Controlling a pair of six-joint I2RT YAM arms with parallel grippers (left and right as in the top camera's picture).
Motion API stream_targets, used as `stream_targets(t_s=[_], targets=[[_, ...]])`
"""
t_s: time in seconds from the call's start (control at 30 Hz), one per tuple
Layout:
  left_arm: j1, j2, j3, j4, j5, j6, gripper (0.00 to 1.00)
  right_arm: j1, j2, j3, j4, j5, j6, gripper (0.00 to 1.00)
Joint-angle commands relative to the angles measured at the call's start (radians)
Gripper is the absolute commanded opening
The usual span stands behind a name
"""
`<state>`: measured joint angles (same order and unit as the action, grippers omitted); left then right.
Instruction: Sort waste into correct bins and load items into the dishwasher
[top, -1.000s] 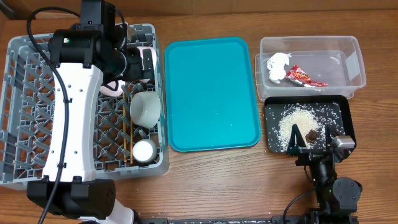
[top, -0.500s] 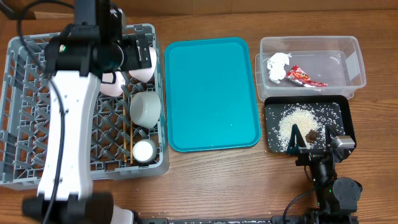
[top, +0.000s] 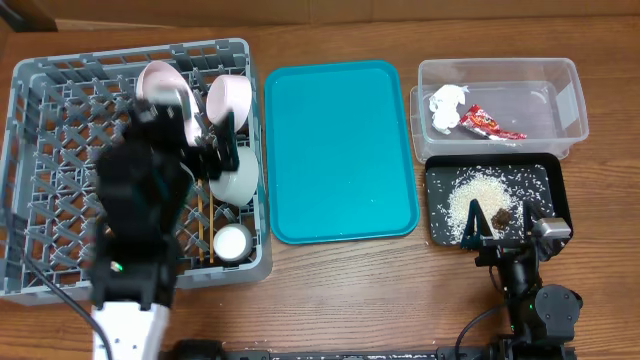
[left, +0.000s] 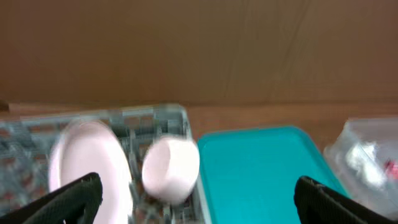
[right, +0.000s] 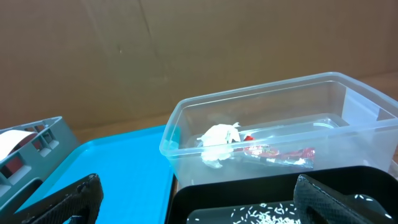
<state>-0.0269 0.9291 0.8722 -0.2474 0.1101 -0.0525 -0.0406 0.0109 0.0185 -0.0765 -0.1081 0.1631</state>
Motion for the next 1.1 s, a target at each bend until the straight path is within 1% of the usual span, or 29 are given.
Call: stream_targets(t_s=[0.0,0.23,0.37,0.6,0.8,0.9,1.07], targets=[[0.019,-0.114,-0.233,0.11,0.048,0.031,1.0,-0.005,-0.008,-0.011,0.004,-0.005,0.004,1.0],[0.02,-0.351,-0.6,0.378,0.045,0.031,1.0,-0.005,-0.008,-0.011,0.004,-0.005,0.004,1.0],[0.021,-0.489,-0.735,0.444,0.039,0.033,1.0,-0.005,-0.008,-0.011,0.004,-0.005,0.004,1.0],[0.021,-0.677,-0.87,0.436,0.04,0.056,1.0,-0.005,-0.008,-0.011,0.004,-0.005,0.004,1.0],[0.021,-0.772,-0.867,0.281,0.04,0.141,1.0,-0.005,-0.008,-0.011,0.004,-0.005,0.004,1.0],[0.021,-0.824,-0.867,0.175,0.035,0.146,1.0,-0.005,-0.008,-0.011,0.004,-0.005,0.004,1.0],[0.02,-0.924,-0.867,0.182,0.034,0.146,1.0,-0.005,-0.008,-0.011,0.004,-0.005,0.004,1.0]])
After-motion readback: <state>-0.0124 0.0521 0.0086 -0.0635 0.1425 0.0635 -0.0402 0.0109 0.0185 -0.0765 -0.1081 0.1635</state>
